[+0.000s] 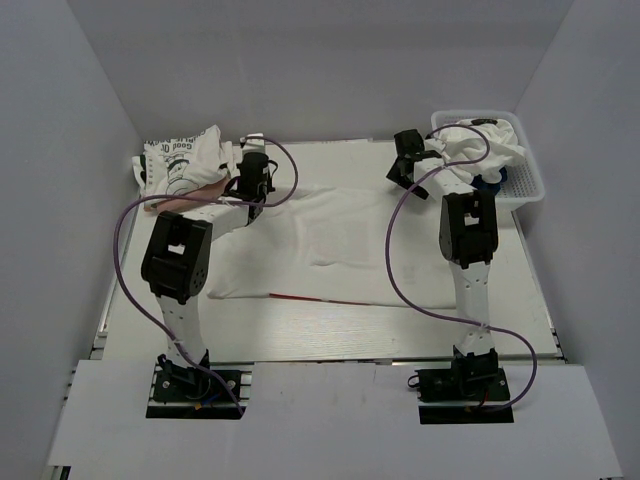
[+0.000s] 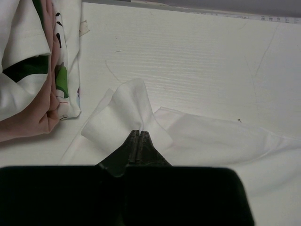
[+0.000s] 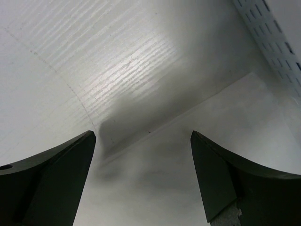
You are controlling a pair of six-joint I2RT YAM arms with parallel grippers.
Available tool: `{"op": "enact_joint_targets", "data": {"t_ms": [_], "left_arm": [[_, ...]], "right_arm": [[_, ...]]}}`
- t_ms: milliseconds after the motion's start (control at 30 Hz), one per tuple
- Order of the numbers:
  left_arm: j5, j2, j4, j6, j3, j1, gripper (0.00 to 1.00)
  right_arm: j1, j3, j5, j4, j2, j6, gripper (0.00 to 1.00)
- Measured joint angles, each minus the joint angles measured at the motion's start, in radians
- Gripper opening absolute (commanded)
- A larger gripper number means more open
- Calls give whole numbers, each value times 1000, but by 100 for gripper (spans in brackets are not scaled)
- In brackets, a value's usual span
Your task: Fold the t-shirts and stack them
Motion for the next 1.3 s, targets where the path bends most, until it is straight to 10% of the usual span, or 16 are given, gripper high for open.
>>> {"op": "enact_joint_targets", "data": {"t_ms": [333, 633, 1300], "left_arm": [[21, -46, 10, -4, -83, 0, 0], [33, -159, 17, -7, -151, -2, 0], [101, -505, -96, -137, -443, -11, 0]], "right_arm": [[-1, 90, 12, -22, 67, 3, 66], [-1, -85, 16, -2, -39, 6, 1], [72, -642, 136, 168, -512, -28, 0]]}}
